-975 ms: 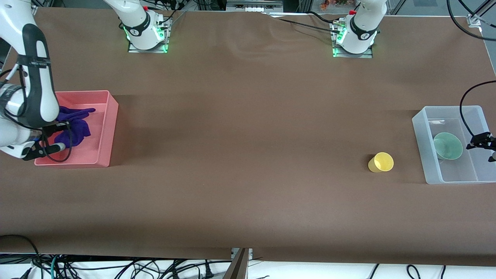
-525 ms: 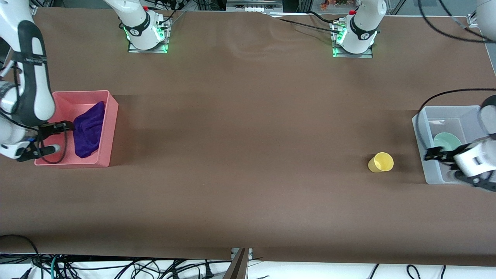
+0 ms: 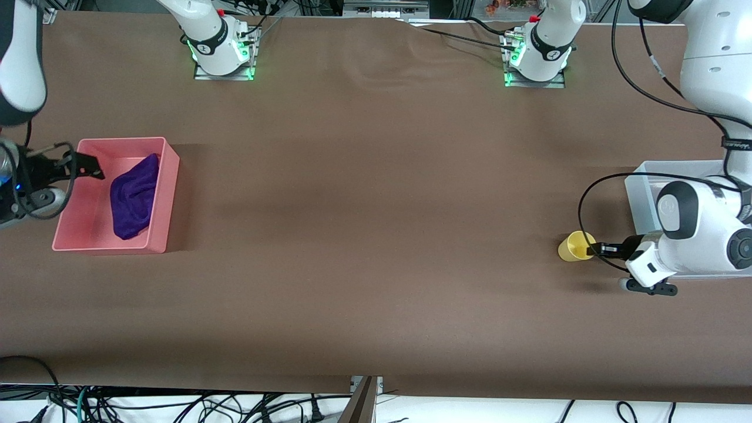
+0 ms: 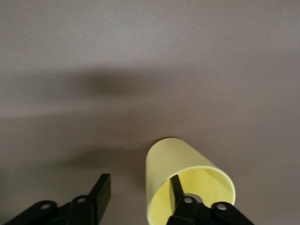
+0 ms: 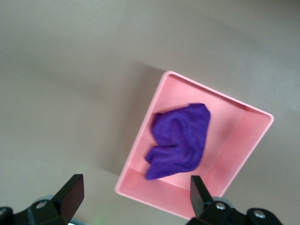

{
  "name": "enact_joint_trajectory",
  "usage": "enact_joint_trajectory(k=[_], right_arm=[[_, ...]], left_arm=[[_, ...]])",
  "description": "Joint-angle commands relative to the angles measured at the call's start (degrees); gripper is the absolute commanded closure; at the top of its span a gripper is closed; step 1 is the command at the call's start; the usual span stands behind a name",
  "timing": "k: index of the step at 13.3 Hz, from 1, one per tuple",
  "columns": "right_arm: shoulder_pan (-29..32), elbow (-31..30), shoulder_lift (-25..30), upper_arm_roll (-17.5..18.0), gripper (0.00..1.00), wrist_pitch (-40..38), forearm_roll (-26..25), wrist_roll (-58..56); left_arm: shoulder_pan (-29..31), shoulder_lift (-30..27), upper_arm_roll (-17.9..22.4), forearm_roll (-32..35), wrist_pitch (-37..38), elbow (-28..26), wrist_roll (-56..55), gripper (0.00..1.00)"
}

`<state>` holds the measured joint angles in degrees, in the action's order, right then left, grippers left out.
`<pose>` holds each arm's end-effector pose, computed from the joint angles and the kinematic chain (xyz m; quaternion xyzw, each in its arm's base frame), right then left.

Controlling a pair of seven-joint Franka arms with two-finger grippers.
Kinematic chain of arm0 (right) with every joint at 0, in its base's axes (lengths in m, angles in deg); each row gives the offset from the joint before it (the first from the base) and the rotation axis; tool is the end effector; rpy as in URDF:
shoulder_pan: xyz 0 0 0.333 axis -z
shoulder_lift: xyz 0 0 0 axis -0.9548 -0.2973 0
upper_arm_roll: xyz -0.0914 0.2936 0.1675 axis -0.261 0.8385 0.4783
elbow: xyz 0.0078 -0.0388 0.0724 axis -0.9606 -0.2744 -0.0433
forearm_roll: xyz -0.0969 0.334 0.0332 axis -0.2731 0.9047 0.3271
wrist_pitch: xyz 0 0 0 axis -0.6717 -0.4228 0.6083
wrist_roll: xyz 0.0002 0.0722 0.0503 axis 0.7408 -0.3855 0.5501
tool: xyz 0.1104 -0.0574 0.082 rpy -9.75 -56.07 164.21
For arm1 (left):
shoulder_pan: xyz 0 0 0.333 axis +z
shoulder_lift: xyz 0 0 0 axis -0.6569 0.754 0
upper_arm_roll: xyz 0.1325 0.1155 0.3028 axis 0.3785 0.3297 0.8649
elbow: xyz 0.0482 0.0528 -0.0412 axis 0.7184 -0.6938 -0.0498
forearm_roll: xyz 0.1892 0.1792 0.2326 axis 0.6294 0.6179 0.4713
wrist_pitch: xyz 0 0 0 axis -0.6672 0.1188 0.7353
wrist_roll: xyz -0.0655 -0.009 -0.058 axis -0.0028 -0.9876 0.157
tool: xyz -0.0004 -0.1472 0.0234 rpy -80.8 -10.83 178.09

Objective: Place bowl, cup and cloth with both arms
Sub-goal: 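Grasp the yellow cup with the left gripper while the right gripper withdraws, then lift the yellow cup and lower it into the green bowl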

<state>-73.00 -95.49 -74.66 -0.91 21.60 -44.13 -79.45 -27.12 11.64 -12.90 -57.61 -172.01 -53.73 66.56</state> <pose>0.5702 -0.0341 0.5209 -0.9766 -0.1978 0.0842 0.0016 0.6629 0.0841 0.2379 0.9907 -0.0296 -0.0935 0.0940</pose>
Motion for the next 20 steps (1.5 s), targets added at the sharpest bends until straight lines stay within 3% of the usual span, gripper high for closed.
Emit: enact_joint_trajectory(k=[1,2,7,10,13,17,20], right_arm=[[0.47,-0.49,3.12,3.20,0.00,-4.10,0.11,11.04],[0.47,-0.49,4.44,4.52,0.00,-5.60,0.03,12.91],[0.56,0.65,8.84,4.45,0.00,-4.74,-1.03,12.84],[0.56,0.66,10.34,4.00,0.00,-5.00,-3.12,12.58],[0.56,0.66,10.34,4.18,0.00,-5.88,-3.76,13.28],[0.56,0.66,10.34,3.74,0.00,-6.84,-1.21,20.46],[0.47,0.66,9.90,4.00,0.00,-6.93,-1.47,20.31]], left_arm=[[-0.50,-0.29,0.44,-2.40,-0.23,-0.39,-0.88,0.88],[-0.41,-0.37,0.44,-2.31,0.12,-0.30,-0.71,1.00],[-0.23,-3.96,0.79,-1.61,5.73,0.58,0.00,1.00],[0.37,-12.21,0.87,5.83,12.76,0.76,0.17,1.00],[3.09,-16.63,1.31,15.33,16.55,0.58,6.21,1.00],[12.84,-14.45,1.23,18.87,14.99,-0.21,16.93,1.00],[17.24,-11.46,1.05,17.91,5.35,-3.71,19.85,1.00]])
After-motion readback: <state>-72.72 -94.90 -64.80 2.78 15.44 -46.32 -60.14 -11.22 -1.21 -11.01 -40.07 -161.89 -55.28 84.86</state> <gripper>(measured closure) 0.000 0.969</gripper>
